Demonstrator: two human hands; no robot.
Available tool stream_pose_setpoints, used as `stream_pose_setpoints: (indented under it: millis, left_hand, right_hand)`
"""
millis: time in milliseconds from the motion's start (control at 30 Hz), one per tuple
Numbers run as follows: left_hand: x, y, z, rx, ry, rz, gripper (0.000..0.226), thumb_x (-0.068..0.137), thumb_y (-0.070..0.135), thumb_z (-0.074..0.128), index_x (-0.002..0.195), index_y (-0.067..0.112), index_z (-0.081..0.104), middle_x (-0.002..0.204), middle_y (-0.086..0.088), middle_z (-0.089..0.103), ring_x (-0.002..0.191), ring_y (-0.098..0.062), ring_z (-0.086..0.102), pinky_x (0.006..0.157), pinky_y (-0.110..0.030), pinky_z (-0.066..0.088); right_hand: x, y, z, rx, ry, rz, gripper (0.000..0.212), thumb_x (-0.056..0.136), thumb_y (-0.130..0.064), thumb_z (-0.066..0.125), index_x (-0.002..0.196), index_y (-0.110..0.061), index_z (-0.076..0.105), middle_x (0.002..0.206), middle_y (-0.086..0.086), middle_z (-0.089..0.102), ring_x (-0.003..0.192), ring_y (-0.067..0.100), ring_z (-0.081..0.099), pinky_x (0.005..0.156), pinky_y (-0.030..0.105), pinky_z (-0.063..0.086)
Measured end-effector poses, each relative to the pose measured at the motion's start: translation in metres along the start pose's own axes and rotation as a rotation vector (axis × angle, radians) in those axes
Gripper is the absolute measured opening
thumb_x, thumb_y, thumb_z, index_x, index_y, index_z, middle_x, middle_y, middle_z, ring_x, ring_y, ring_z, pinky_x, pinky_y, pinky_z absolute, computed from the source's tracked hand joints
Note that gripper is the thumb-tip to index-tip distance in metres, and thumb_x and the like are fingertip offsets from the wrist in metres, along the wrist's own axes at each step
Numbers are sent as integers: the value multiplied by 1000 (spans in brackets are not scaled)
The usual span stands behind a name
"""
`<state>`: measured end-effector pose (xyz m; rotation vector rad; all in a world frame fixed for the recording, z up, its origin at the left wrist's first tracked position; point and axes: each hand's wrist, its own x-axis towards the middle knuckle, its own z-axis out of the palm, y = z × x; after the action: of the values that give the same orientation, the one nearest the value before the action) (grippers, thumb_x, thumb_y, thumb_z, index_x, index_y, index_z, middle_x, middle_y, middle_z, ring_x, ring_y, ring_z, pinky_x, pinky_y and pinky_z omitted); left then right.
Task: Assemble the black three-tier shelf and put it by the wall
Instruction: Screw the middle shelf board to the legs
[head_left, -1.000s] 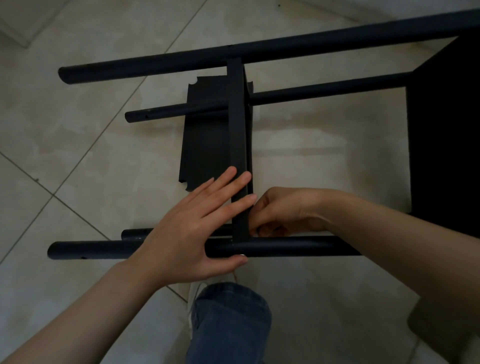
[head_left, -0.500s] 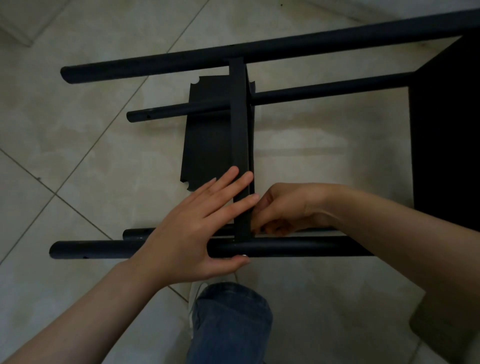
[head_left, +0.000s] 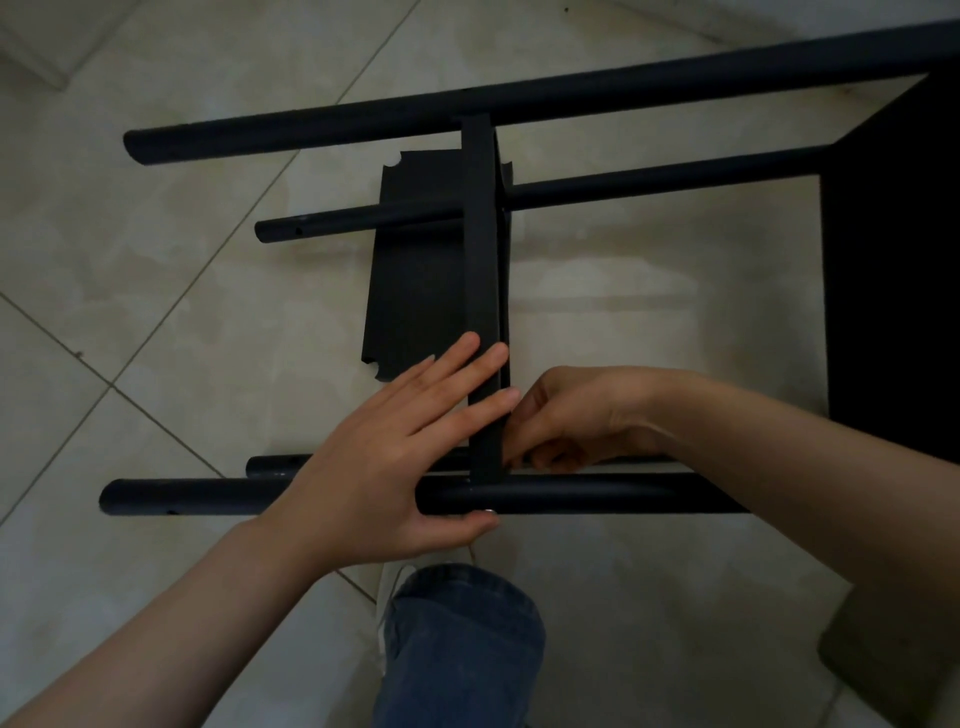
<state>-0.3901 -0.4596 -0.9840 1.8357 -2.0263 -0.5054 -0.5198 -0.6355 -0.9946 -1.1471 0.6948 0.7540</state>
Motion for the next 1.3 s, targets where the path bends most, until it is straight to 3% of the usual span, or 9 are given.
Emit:
stream_pose_setpoints:
  millis: [233, 400, 667, 833, 1033, 1167, 1300]
  left_hand:
    - [0, 0, 0, 0, 0, 1, 86, 84, 51, 74, 154, 15, 39, 167, -6, 23, 156, -26, 16, 121, -53, 30]
    - [0, 0, 0, 1, 0, -1, 86, 84, 51, 74, 154, 16, 39, 167, -5, 23, 156, -26, 16, 121, -52, 29]
    - [0, 0, 0, -3, 3, -2, 86, 84, 51, 74, 154, 17, 39, 167, -4, 23, 156, -25, 16, 120, -51, 30]
    - [0, 0, 0, -9, 6, -3, 85, 84, 50, 75, 153, 16, 40, 167, -5, 24, 156, -25, 16, 120, -53, 31]
    - [0, 0, 1, -15, 9, 1, 85, 84, 49, 75, 153, 15, 40, 167, -6, 25, 156, -26, 17, 119, -54, 33]
    - [0, 0, 1, -8, 5, 0, 85, 84, 50, 74, 153, 16, 40, 167, -5, 25, 156, -26, 16, 120, -52, 32]
    - [0, 0, 1, -15, 9, -3, 85, 84, 50, 75, 153, 16, 40, 167, -4, 24, 156, -25, 16, 119, -54, 33]
  right_hand:
    - [2, 4, 4, 38, -22, -19, 37, 86, -4, 66, 51, -18, 70, 58, 0, 64, 52, 8, 58, 57, 19, 48]
    - [-2, 0, 1, 19, -29, -6, 20, 85, -6, 69, 67, -13, 71, 62, 1, 65, 53, 8, 57, 59, 20, 46]
    - [-2, 0, 4, -30, 6, -13, 26, 85, -9, 68, 60, -17, 68, 58, -2, 64, 55, 9, 56, 60, 21, 45]
    - [-4, -3, 2, -76, 5, -6, 11, 85, -12, 72, 74, -12, 70, 63, 0, 64, 59, 10, 56, 66, 24, 45]
    - [0, 0, 6, -58, 21, -17, 20, 88, -10, 66, 69, -15, 66, 59, -5, 63, 57, 8, 54, 62, 21, 43]
    - [-4, -2, 0, -48, -19, -8, 6, 88, -12, 69, 82, -11, 71, 66, -2, 65, 59, 7, 56, 66, 21, 47]
    - [1, 1, 4, -52, 5, -19, 24, 87, -8, 67, 64, -16, 68, 58, -4, 63, 53, 7, 55, 60, 20, 45]
